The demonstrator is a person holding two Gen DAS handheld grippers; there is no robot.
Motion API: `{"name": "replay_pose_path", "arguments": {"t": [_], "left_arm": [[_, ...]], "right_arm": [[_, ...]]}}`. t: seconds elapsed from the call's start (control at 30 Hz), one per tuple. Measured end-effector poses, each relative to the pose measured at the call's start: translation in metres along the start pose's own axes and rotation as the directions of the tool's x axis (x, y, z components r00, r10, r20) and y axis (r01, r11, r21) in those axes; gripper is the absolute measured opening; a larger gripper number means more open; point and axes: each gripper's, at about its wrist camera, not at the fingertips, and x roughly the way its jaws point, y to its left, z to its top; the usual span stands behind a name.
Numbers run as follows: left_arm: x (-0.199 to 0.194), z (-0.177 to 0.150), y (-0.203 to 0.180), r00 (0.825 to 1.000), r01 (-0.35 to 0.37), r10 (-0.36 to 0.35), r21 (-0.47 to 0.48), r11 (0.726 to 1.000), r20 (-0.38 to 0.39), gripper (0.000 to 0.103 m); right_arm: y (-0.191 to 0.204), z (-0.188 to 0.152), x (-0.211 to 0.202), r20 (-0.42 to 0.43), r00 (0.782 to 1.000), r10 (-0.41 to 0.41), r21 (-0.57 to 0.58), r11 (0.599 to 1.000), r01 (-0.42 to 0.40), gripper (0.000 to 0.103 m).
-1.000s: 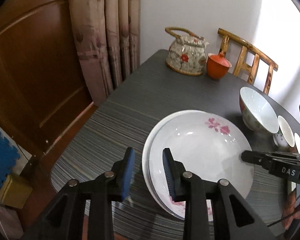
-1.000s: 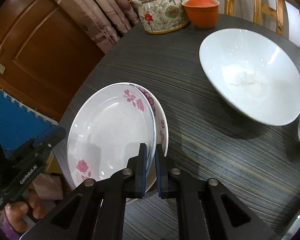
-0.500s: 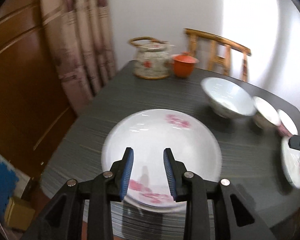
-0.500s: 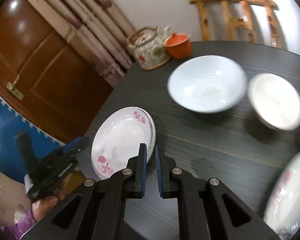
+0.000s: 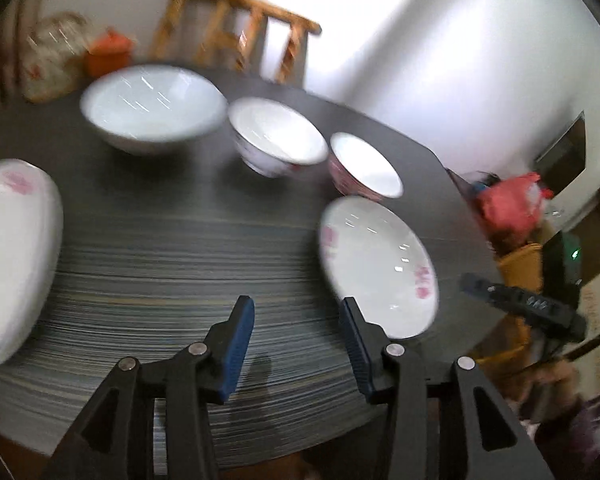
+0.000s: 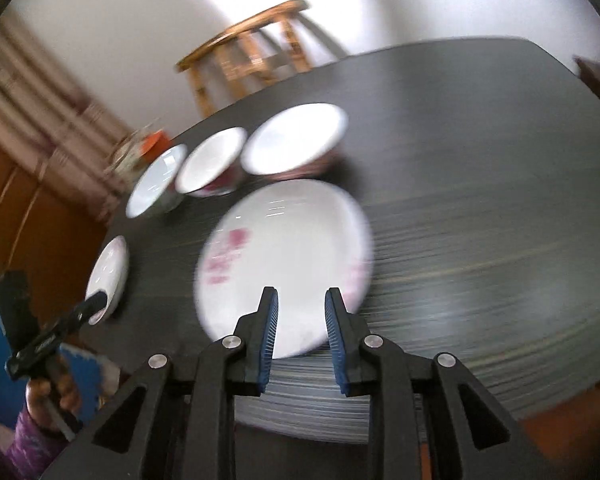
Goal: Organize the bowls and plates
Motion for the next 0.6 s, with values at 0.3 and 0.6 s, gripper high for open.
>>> {"name": "replay_pose_path", "arguments": {"t": [0.3, 0.6], "left_arm": [[0.066, 0.026, -0.009, 0.994, 0.012, -0.022, -0.088, 0.996, -0.11, 0.046], [0.097, 0.026, -0.014, 0.987, -0.019, 0.007, -0.079, 0.997, -0.159, 0.047]], "right_arm": [[-0.041, 0.006, 0.026, -0.033, 0.998, 0.045, 0.07, 0.997, -0.042, 0.026], [-0.05, 0.011, 0.049, -0.064, 0.994, 0.094, 0.089, 0.992, -0.088, 0.032]]}}
